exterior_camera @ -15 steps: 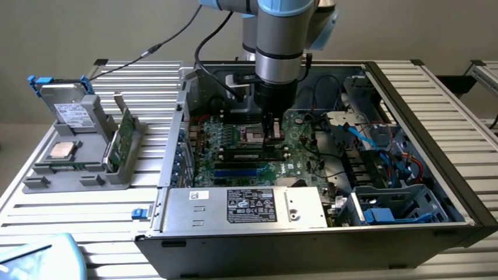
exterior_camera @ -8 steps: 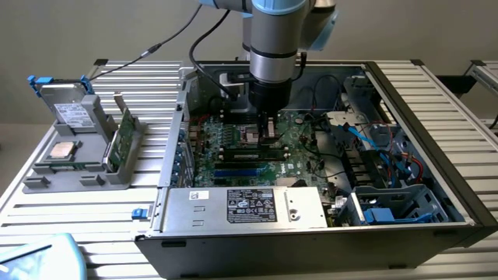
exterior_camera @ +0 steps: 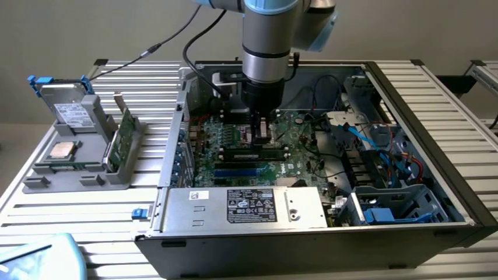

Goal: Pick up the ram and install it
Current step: 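Press down the ram until it locks into place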

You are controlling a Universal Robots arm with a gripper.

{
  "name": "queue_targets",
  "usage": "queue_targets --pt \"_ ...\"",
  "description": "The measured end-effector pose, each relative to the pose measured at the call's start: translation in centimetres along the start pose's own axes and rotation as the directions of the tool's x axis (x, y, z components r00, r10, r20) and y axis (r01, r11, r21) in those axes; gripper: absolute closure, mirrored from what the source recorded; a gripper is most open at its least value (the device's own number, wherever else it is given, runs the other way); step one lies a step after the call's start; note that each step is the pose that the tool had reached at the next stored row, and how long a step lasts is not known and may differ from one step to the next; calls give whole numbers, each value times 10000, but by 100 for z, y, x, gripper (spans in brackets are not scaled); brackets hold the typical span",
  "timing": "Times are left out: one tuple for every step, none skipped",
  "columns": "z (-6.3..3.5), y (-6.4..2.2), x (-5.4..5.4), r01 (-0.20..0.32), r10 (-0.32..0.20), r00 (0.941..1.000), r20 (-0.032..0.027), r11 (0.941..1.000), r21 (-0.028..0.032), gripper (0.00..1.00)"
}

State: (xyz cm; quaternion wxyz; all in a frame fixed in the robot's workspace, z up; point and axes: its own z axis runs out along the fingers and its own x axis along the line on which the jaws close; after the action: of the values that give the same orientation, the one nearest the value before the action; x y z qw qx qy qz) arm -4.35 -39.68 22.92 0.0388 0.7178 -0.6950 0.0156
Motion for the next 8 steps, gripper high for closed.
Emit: queue_targets --pt "0 9 0 1 -1 10000 0 10000 -12 89" --pt "2 13 0 1 -1 10000 1 10000 -12 89" --pt "11 15 -1 1 -1 10000 1 10000 -13 89" --pt "22 16 -1 3 -3 10000 -7 10000 -16 89" --pt "33 17 -1 4 -4 10000 -15 10000 -20 89" --pt "45 18 -2 2 -2 10000 -14 10000 -21 89" --pt "54 18 -3 2 -2 10000 -9 10000 -19 89" --pt "56 17 -4 1 -1 10000 -6 10000 -16 89"
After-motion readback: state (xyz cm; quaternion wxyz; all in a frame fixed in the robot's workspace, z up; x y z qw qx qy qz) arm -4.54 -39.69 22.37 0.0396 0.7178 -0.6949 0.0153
